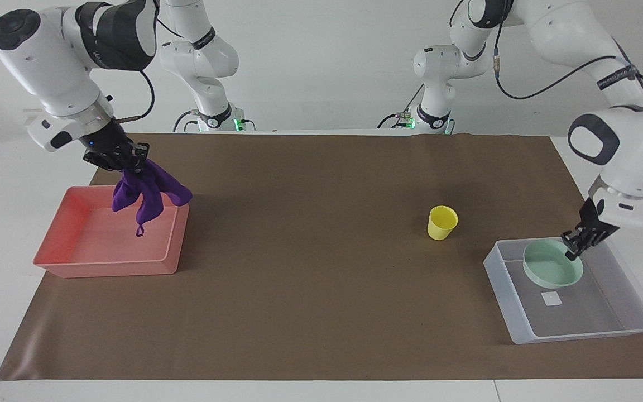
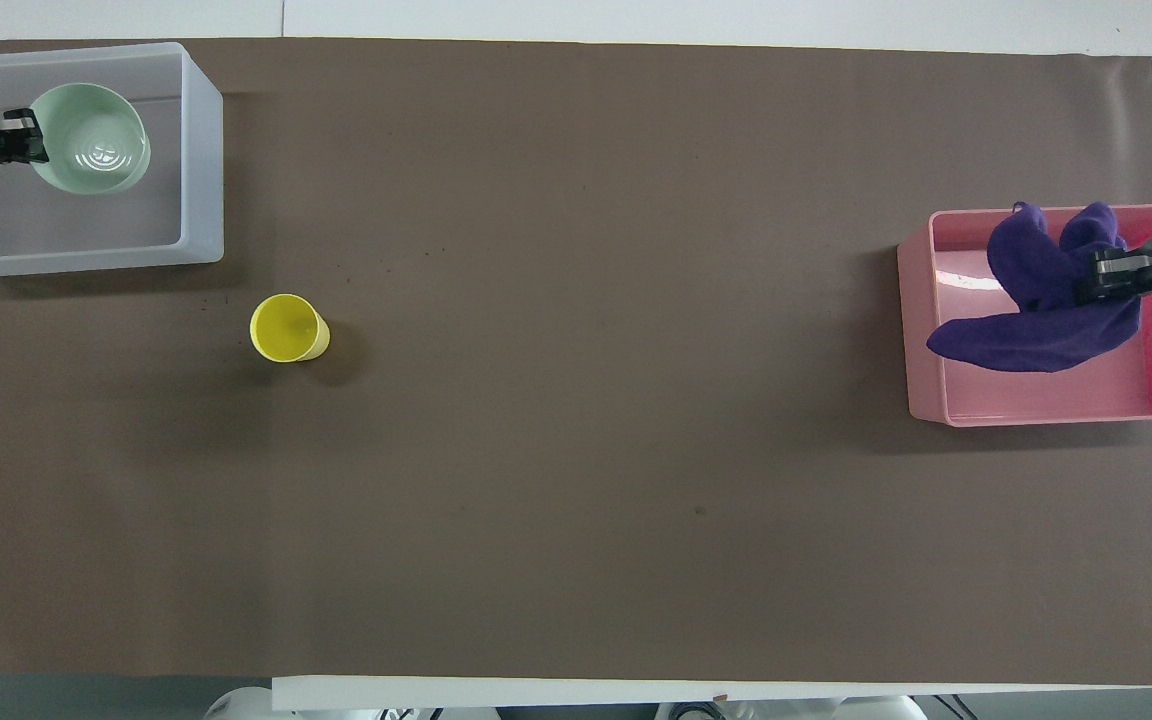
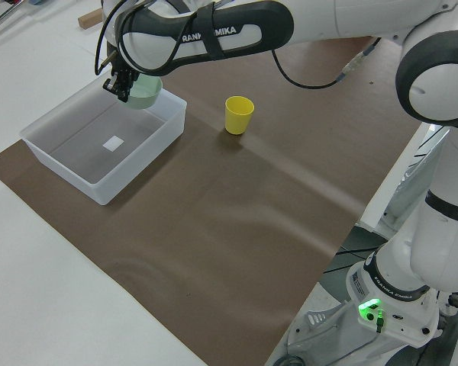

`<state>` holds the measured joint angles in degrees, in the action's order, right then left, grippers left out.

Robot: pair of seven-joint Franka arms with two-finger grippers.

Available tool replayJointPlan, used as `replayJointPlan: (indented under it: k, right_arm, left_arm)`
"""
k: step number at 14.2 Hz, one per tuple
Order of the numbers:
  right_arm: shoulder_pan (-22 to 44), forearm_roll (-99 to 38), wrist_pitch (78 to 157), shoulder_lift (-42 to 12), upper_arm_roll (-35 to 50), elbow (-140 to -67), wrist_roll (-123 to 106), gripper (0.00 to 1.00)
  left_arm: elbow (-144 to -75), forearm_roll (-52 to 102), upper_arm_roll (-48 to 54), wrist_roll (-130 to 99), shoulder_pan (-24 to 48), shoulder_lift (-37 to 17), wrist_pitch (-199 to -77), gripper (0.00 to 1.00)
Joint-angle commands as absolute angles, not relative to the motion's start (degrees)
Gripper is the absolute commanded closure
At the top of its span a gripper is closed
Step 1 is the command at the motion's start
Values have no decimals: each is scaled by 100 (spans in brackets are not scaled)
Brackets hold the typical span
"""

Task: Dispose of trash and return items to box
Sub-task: 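Place the bowl in the box while the right gripper drops the cloth in the tray, then reach the left gripper to the yellow cup and grasp it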

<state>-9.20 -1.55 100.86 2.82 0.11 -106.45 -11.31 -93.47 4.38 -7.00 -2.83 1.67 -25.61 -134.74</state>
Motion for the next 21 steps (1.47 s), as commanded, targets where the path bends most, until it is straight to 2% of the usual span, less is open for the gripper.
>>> replayJointPlan:
  k: [1,2,3,5,6,7,8,9,10,11,12,15,18,19,21]
  right_arm:
    - [-1160,-70,10686,502,88,-11495,-1406,99]
    - [-1204,-70,10896,466,88,-11688,-1406,99]
    - [-1213,-70,11168,440,79,-11881,-1406,99]
    - [-1222,-27,11661,361,79,-12224,-1415,99]
    - [-1230,-18,11750,282,79,-12269,-1415,99]
    - [-1300,0,11777,194,79,-12270,-1415,95]
    - [-1327,9,11830,72,79,-12270,-1424,87]
    - [-1327,17,11830,44,79,-12270,-1467,73]
    - [-1336,52,11804,35,79,-12261,-1476,35]
    - [-1336,53,11786,35,79,-12235,-1450,5]
    - [-1336,53,11734,44,88,-12191,-1450,1]
    - [-1231,18,11278,105,123,-11806,-1424,1]
    - [-714,-105,10576,114,202,-11164,-953,1]
    - [-547,-114,10373,114,202,-10988,-653,1]
    - [-221,-114,10126,71,202,-10671,-545,1]
  left_arm:
    - [-9202,475,-756,-291,97,-2962,-13825,76]
    - [-9124,536,-756,-342,88,-2979,-13747,5]
    - [-9019,580,-756,-465,166,-2988,-13633,0]
    - [-8650,668,-756,-703,211,-2814,-12880,0]
    - [-8622,581,-747,-703,228,-2491,-12484,0]
    - [-8683,554,-738,-703,307,-2183,-12098,0]
    - [-8805,554,-738,-694,421,-1875,-11589,0]
    - [-8920,545,-730,-703,578,-1655,-11166,0]
    - [-9043,545,-721,-712,780,-1531,-10823,0]
    - [-9253,545,-721,-738,1000,-1381,-10558,0]
    - [-9533,536,-712,-782,1211,-1215,-10338,0]
    - [-10648,536,-528,-1072,1459,-661,-10291,0]
    - [-12212,536,-299,-1081,1459,-54,-11736,0]
    - [-12556,536,-238,-1081,1459,60,-12186,0]
    - [-12770,536,-237,-1081,1459,140,-12296,2]
